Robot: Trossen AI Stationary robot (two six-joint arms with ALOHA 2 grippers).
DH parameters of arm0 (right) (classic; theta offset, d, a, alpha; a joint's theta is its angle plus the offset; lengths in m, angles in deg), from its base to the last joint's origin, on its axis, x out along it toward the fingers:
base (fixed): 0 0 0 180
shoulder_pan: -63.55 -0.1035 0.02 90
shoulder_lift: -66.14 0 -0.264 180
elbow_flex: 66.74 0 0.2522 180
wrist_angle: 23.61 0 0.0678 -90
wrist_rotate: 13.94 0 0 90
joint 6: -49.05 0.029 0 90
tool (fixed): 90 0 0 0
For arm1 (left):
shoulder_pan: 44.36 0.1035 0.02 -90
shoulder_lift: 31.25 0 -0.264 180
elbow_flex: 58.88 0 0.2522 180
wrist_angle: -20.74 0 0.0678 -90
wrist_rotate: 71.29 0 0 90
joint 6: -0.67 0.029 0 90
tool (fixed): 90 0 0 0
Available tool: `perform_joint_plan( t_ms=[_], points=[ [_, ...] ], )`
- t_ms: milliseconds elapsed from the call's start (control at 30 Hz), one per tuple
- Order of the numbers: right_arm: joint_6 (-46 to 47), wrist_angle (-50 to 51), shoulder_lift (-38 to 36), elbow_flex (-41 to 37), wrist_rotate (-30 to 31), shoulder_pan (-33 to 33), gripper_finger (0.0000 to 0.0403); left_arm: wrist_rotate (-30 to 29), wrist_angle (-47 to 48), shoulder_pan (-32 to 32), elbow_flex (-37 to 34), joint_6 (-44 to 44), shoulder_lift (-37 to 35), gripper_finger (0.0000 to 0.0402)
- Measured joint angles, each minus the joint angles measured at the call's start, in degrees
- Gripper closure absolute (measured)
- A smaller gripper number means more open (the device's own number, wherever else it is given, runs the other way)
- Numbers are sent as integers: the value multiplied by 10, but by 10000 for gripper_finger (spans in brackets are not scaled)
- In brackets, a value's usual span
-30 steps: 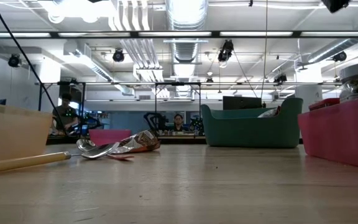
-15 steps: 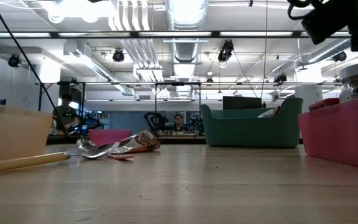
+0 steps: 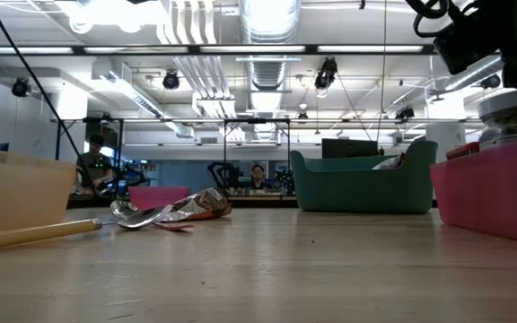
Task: Pick & Place Food Item
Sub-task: Put the green seasoning bottle into the pink bin, then put the orange seasoning bag into the pink bin
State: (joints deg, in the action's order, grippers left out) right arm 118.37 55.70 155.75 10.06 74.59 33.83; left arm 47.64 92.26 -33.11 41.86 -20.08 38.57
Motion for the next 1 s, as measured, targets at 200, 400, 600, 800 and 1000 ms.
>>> perform_joint_plan(
  t_ms=[200,400,600,800,1000],
  points=[
    [-10,-8,0,-3,-3,0,212,0,0,0,0,0,0,13],
    [-20,-9,0,1,-6,0,177,0,0,0,0,0,0,13],
    [-17,-10,-1,2,-6,0,103,0,0,0,0,0,0,13],
    [-9,-8,-1,2,-6,0,83,0,0,0,0,0,0,13],
    [-7,31,-1,35,-7,-4,82,0,7,0,0,-14,0,13]
  ],
)
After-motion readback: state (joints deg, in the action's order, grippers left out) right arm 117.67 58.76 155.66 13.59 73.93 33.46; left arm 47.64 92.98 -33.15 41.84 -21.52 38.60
